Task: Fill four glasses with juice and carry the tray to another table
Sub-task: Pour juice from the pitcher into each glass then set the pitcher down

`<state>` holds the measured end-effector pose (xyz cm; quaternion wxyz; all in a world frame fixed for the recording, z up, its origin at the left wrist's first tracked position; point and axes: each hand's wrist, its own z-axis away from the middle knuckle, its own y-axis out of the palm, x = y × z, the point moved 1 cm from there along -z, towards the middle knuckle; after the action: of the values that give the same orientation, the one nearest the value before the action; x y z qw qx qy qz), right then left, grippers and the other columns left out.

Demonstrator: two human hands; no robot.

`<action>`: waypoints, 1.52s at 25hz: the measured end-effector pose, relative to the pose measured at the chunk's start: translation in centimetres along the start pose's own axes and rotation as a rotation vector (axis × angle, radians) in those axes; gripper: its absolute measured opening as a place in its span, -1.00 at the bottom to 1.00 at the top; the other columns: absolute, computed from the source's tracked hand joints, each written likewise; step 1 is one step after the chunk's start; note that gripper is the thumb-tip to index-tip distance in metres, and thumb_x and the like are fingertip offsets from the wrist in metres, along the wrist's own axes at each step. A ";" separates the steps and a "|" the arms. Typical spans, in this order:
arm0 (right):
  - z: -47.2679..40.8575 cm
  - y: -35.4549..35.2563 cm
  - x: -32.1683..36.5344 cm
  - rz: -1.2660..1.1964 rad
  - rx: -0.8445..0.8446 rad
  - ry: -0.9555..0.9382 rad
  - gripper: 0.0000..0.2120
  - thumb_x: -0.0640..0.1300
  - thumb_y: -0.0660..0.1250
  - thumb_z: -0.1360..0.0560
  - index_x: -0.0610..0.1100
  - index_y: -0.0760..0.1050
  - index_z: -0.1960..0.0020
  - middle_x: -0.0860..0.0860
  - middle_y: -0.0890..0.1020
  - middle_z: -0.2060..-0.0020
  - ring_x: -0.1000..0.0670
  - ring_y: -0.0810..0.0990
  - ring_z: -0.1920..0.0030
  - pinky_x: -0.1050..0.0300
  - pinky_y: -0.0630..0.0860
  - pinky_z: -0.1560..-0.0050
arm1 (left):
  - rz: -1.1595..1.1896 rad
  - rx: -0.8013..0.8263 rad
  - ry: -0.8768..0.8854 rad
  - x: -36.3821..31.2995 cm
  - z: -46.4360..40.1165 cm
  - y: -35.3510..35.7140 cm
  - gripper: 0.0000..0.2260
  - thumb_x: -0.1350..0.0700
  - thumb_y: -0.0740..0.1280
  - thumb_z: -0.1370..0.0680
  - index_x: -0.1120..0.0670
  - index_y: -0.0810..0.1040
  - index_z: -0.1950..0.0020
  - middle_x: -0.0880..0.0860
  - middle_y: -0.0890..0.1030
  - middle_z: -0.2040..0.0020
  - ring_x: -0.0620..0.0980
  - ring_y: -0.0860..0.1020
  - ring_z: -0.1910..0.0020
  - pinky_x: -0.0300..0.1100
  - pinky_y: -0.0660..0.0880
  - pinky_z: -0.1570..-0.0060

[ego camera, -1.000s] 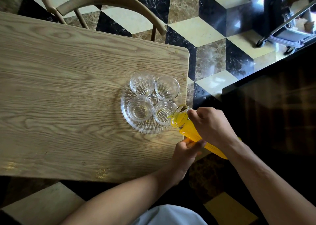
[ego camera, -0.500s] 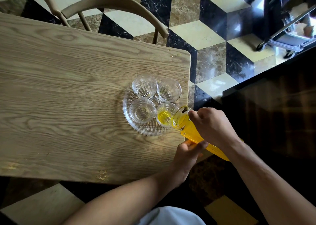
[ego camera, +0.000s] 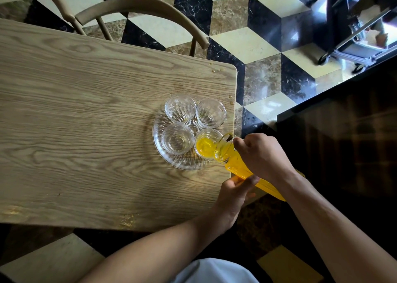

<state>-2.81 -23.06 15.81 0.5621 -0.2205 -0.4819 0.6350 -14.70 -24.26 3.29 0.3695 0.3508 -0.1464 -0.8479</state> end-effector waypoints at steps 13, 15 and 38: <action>-0.2 -0.6 -0.3 0.036 -0.023 -0.028 -0.47 0.14 0.20 -0.61 -0.18 0.33 0.40 -0.07 0.42 0.50 -0.13 0.42 0.44 0.14 0.21 0.46 | 0.043 -0.004 -0.004 -0.7 0.1 1.0 -0.25 -0.22 0.63 -0.21 0.21 0.62 -0.24 0.13 0.70 -0.12 0.10 0.63 -0.18 -0.04 0.59 -0.17; -0.1 -0.7 -0.3 0.044 -0.025 -0.030 -0.48 0.14 0.19 -0.61 -0.18 0.34 0.40 -0.06 0.42 0.50 -0.12 0.42 0.44 0.14 0.21 0.46 | 0.056 -0.008 -0.011 -0.7 0.2 1.2 -0.24 -0.20 0.61 -0.24 0.25 0.61 -0.27 0.18 0.69 -0.16 0.16 0.63 -0.22 -0.02 0.58 -0.19; 0.3 -1.2 0.5 0.097 -0.059 -0.040 -0.52 0.12 0.19 -0.59 -0.21 0.43 0.34 -0.09 0.49 0.46 -0.13 0.50 0.40 0.15 0.30 0.43 | 0.148 0.023 -0.051 -1.9 2.4 1.8 -0.64 -0.06 0.56 -0.45 0.09 0.64 -0.15 0.03 0.68 -0.16 0.13 0.60 -0.34 -0.05 0.63 -0.18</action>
<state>-2.62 -22.83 17.12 0.5144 -0.2473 -0.5002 0.6512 -14.54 -24.11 6.79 0.4232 0.3214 -0.1910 -0.8253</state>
